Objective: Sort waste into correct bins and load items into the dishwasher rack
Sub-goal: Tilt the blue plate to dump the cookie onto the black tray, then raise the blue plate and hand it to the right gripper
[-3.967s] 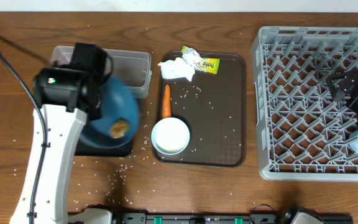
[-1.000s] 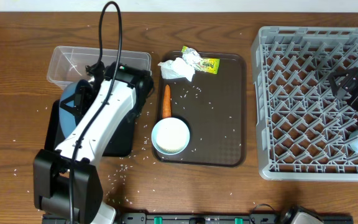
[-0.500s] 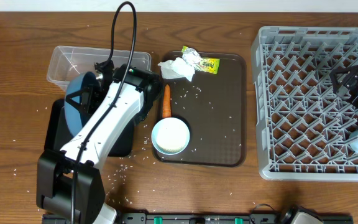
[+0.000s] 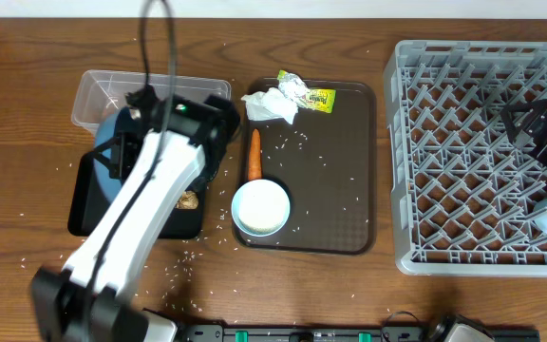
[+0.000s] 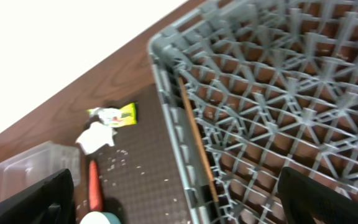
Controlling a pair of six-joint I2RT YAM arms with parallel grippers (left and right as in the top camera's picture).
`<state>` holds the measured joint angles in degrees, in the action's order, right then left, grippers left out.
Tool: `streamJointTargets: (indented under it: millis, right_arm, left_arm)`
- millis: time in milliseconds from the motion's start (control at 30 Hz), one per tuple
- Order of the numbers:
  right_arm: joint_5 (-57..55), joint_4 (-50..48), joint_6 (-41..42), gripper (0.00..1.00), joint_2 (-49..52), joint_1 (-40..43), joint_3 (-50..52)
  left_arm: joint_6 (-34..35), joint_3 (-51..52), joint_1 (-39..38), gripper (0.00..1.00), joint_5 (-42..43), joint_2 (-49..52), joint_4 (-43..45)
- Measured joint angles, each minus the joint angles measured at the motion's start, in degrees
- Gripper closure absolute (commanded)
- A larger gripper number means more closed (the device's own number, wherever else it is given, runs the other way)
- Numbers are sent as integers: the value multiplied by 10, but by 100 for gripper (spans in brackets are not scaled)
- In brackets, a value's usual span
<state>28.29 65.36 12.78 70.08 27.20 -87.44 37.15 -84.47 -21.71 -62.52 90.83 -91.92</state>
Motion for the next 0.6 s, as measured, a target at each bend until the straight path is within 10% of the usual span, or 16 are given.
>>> streamJointTargets:
  millis: [367, 600]
  right_arm:
    - [153, -50, -35, 5, 0, -79, 0]
    - [184, -72, -63, 5, 0, -209, 0]
  left_arm:
    - [-102, -85, -18, 94, 469, -127, 362]
    - [-129, -84, -68, 94, 586, -104, 427]
